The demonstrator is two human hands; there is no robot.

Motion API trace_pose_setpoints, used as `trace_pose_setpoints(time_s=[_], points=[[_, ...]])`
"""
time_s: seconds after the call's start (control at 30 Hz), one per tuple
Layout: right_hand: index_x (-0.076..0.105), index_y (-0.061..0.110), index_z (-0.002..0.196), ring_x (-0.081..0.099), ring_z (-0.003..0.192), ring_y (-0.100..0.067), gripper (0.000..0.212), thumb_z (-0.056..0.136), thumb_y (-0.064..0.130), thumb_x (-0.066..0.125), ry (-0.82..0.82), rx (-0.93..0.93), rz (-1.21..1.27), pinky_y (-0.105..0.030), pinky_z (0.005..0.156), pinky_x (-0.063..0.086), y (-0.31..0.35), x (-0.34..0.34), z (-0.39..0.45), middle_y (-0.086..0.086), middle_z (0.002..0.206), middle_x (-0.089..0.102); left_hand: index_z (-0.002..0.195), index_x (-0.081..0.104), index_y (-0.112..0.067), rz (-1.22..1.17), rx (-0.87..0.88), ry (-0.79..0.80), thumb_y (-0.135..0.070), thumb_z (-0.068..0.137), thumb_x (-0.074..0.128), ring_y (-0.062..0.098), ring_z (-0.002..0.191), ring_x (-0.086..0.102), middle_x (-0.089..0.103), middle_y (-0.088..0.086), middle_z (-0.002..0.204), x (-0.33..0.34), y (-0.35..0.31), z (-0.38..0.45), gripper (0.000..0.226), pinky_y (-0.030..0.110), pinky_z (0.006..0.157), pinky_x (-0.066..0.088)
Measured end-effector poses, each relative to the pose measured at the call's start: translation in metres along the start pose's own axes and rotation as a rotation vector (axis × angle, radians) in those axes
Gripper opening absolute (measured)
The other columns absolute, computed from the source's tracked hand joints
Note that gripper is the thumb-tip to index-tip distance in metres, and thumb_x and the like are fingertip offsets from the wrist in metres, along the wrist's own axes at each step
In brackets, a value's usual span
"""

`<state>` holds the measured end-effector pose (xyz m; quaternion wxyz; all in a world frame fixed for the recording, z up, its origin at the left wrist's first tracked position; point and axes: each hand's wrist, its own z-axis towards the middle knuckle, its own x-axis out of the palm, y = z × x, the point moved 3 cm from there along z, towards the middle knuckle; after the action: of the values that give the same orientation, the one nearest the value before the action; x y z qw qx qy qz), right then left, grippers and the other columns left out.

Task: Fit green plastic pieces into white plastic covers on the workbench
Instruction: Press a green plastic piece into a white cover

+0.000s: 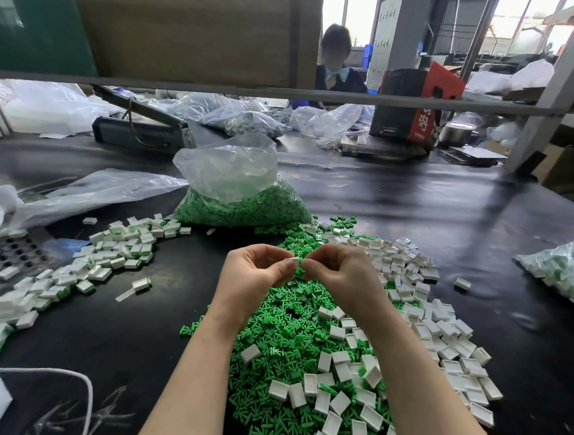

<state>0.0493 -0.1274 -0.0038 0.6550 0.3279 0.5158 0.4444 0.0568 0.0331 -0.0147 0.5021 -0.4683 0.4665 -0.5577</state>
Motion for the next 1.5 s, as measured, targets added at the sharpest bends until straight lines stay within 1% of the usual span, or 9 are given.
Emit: trace_pose_setpoints(time_s=[0.33,0.43,0.53,0.73,0.93,1.0,1.1,1.27,1.5], points=[[0.073,0.013,0.080,0.069,0.072,-0.020,0.006,0.086,0.014,0.072,-0.006,-0.028,-0.044,-0.038,0.074,0.058,-0.0010,-0.0021,0.0001,-0.001,0.072,0.072,0.085,0.074,-0.007,0.103,0.034,0.012,-0.008,0.080,0.077,0.012,0.065,0.069,0.074,0.008,0.072,0.0005,-0.0027,0.0001,0.006,0.017,0.059,0.051],[0.073,0.013,0.083,0.068,0.071,-0.018,0.004,0.086,0.015,0.072,0.006,-0.043,-0.084,-0.033,0.071,0.058,-0.0016,-0.0035,0.0018,0.000,0.073,0.072,0.089,0.075,-0.010,0.158,0.045,0.039,-0.010,0.080,0.077,0.011,0.067,0.070,0.075,0.005,0.073,0.0014,-0.0027,0.0002,0.009,0.016,0.062,0.051],[0.074,0.013,0.085,0.066,0.068,-0.014,0.003,0.086,0.016,0.072,0.017,-0.060,-0.131,-0.024,0.064,0.055,-0.0025,-0.0029,0.0022,0.001,0.073,0.072,0.087,0.076,-0.015,0.207,0.057,0.047,-0.009,0.081,0.077,0.014,0.068,0.071,0.075,0.004,0.073,0.0013,-0.0014,0.0002,0.008,0.020,0.065,0.054],[0.073,0.016,0.083,0.067,0.069,-0.016,0.002,0.085,0.016,0.074,0.043,-0.065,-0.157,-0.026,0.065,0.055,-0.0046,0.0004,0.0024,0.002,0.073,0.071,0.080,0.077,-0.022,0.259,0.056,0.031,-0.005,0.079,0.077,0.024,0.076,0.073,0.076,0.003,0.074,-0.0010,0.0009,0.0006,0.017,0.032,0.075,0.060],[0.074,0.014,0.085,0.065,0.065,-0.011,0.003,0.085,0.016,0.073,0.040,-0.096,-0.162,-0.017,0.060,0.052,-0.0020,0.0033,0.0023,0.003,0.073,0.071,0.077,0.076,-0.024,0.272,0.075,0.012,-0.005,0.078,0.078,0.010,0.068,0.070,0.075,-0.001,0.072,-0.0038,-0.0030,-0.0003,0.019,0.022,0.069,0.058],[0.074,0.014,0.085,0.066,0.066,-0.012,0.002,0.086,0.016,0.073,0.049,-0.096,-0.164,-0.020,0.061,0.054,-0.0023,0.0034,0.0017,0.003,0.073,0.071,0.079,0.077,-0.021,0.278,0.072,0.017,-0.005,0.078,0.078,0.008,0.066,0.069,0.075,-0.001,0.071,-0.0037,-0.0038,-0.0010,0.016,0.019,0.065,0.055],[0.074,0.015,0.084,0.069,0.070,-0.016,0.002,0.085,0.016,0.073,0.032,-0.078,-0.128,-0.030,0.068,0.058,-0.0030,0.0020,0.0014,0.002,0.073,0.072,0.080,0.077,-0.020,0.256,0.066,0.011,-0.004,0.078,0.078,0.010,0.068,0.070,0.075,0.000,0.073,-0.0027,-0.0041,-0.0010,0.016,0.020,0.067,0.056],[0.074,0.016,0.083,0.068,0.067,-0.014,0.002,0.085,0.016,0.073,0.035,-0.082,-0.116,-0.029,0.067,0.058,-0.0030,0.0023,0.0012,0.003,0.072,0.072,0.080,0.077,-0.020,0.258,0.070,0.021,-0.004,0.079,0.077,0.010,0.071,0.071,0.076,-0.001,0.074,-0.0030,-0.0034,-0.0010,0.016,0.018,0.068,0.055],[0.074,0.015,0.082,0.070,0.073,-0.019,0.005,0.087,0.013,0.071,0.062,-0.057,-0.031,-0.039,0.076,0.058,-0.0031,0.0019,0.0000,-0.001,0.074,0.074,0.085,0.077,-0.013,0.211,0.055,0.028,-0.001,0.080,0.075,0.008,0.069,0.069,0.076,0.004,0.076,-0.0028,-0.0043,-0.0012,0.013,0.016,0.066,0.052]])
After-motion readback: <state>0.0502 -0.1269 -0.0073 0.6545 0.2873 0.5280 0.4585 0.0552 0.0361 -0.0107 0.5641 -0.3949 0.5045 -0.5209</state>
